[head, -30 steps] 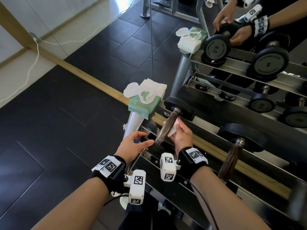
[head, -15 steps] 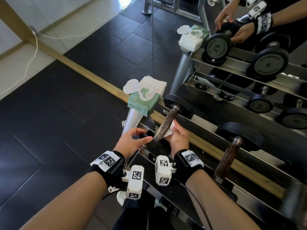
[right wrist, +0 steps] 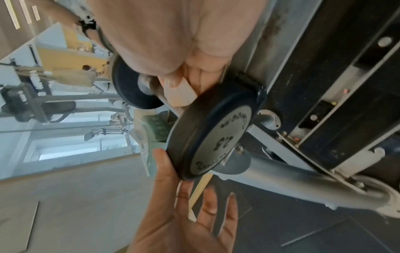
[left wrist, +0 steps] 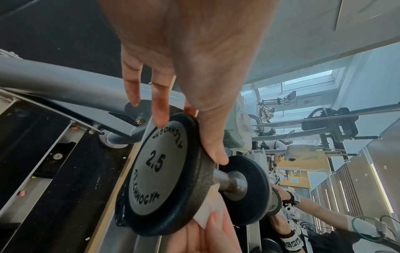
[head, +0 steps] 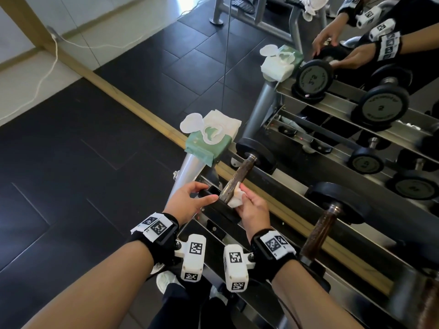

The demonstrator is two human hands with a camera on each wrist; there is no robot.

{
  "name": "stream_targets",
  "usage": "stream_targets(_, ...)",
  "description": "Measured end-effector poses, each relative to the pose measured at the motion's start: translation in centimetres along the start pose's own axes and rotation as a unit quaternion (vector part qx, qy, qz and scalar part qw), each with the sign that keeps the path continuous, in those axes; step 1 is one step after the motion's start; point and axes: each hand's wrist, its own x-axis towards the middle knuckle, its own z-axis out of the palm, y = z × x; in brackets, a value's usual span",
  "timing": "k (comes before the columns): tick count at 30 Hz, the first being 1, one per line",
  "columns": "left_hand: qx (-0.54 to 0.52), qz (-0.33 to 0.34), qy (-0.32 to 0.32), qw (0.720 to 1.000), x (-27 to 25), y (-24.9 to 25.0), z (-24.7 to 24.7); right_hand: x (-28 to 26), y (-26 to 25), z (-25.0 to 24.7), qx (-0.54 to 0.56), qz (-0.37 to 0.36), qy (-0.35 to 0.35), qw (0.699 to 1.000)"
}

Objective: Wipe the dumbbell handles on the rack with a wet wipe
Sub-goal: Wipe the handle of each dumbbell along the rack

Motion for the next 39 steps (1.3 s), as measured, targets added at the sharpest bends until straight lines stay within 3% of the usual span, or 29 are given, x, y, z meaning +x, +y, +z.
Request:
stream_targets(3, 0.018, 0.0, 0.001, 1.0, -0.1, -0.2, 0.0, -0.4, -2.2, -1.5, -0.04, -0.025, -0.037, 0.998)
stream_targets(5, 0.02, -0.001, 0.006, 1.0, -0.1, -0.3, -0.1, -0.3, -4.4, -2.1, -0.131, -0.076, -0.055, 0.987)
stream_targets(9, 0.023, 0.007, 0.006, 1.0, -0.3, -0.3, -0.2, 0.6, -9.2, -2.2, -0.308, -0.195, -0.093, 0.927)
stream_targets(14, 0.024, 0.005, -0.001, 1.0, -0.7, -0.2, -0.6, 2.8, -13.2, -1.1, -0.473, -0.311, -0.115, 0.817)
stream_targets(19, 0.01, -0.011, 0.009, 1.0, -1.1, 0.1, -0.3, 4.9, -12.6, -0.2, -0.634, -0.284, -0.18, 0.696)
stream_targets(23, -0.013, -0.016, 0.02, 1.0, -1.4, 0.2, -0.1, 5.5, -11.6, 0.6, -0.687, -0.246, -0.235, 0.642)
stream_targets(26, -0.022, -0.016, 0.024, 0.999, -1.5, 0.2, 0.0, 6.0, -11.7, 1.0, -0.7, -0.244, -0.276, 0.611)
stream_targets(31, -0.004, -0.009, 0.026, 1.0, -1.5, 0.0, -0.1, 6.7, -10.9, 1.1, -0.736, -0.281, -0.273, 0.552)
stream_targets(32, 0.0, -0.008, 0.024, 1.0, -1.4, -0.1, -0.1, 6.6, -10.4, 1.2, -0.734, -0.289, -0.275, 0.549)
stream_targets(35, 0.012, -0.006, 0.022, 1.0, -1.3, -0.1, 0.0, 6.2, -9.9, 1.3, -0.69, -0.296, -0.304, 0.586)
stream_targets(36, 0.017, -0.007, 0.021, 1.0, -1.3, -0.1, -0.1, 6.4, -10.1, 1.2, -0.692, -0.292, -0.307, 0.585)
stream_targets(39, 0.02, -0.008, 0.017, 1.0, -1.2, -0.1, -0.2, 6.9, -11.5, 1.0, -0.769, -0.285, -0.287, 0.495)
